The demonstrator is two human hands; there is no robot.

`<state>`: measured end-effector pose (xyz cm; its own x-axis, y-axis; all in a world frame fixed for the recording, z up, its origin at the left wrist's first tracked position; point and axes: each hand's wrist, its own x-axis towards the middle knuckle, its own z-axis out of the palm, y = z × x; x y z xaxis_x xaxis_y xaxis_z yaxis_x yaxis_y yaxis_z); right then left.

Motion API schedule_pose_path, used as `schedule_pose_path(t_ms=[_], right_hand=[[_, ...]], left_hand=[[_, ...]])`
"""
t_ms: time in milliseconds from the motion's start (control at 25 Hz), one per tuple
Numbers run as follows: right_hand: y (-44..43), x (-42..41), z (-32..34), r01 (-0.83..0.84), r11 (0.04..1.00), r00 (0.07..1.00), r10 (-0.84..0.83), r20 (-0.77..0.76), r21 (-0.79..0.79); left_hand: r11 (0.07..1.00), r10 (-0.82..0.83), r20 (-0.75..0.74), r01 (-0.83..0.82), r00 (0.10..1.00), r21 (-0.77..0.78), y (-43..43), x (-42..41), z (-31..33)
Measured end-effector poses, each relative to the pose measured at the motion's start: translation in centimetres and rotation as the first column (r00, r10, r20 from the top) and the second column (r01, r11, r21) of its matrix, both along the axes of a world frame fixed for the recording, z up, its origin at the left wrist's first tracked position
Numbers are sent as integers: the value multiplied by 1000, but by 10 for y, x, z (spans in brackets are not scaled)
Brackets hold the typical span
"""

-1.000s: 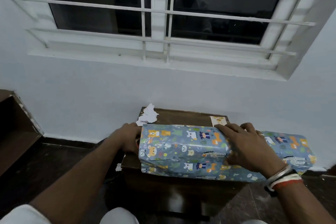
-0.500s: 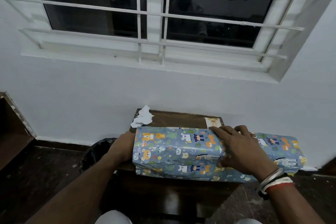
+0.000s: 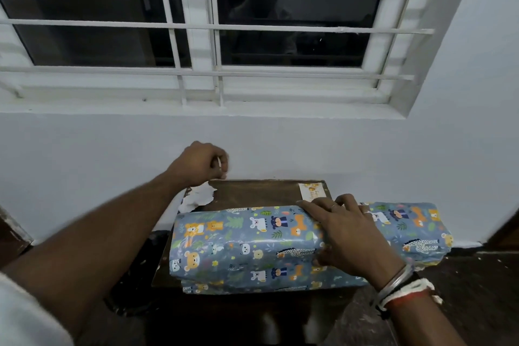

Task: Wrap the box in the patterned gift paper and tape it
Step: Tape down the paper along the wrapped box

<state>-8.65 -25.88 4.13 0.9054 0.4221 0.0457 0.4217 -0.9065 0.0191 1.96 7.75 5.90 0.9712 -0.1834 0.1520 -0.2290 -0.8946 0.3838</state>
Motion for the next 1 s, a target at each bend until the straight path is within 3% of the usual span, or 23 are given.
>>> schedule_pose_path(t_ms=[200,440,720,880,1000], right_hand=[[-6,6,-9,-26,999,1000,25,11,47],[-13,17,-16,-92,989,995,94,-18,115],[-12,19,-10,-90,990,993,97,-62,110],[-11,15,-7,-87,992,994,93,-61,95],[-12,19,-4,-103,992,993,106,-50,71]], left_hand=[[966,-205,-93,217,974,138,-89,73,-26],[919,-263,-172,301,949,255,-139,130,-98],[876,-223,-285,320,932,361,-143,148,-117],[890,-247,-267,327,931,317,-137,130,-87],[933,-270,-231,313,935,177,-129,98,-48]])
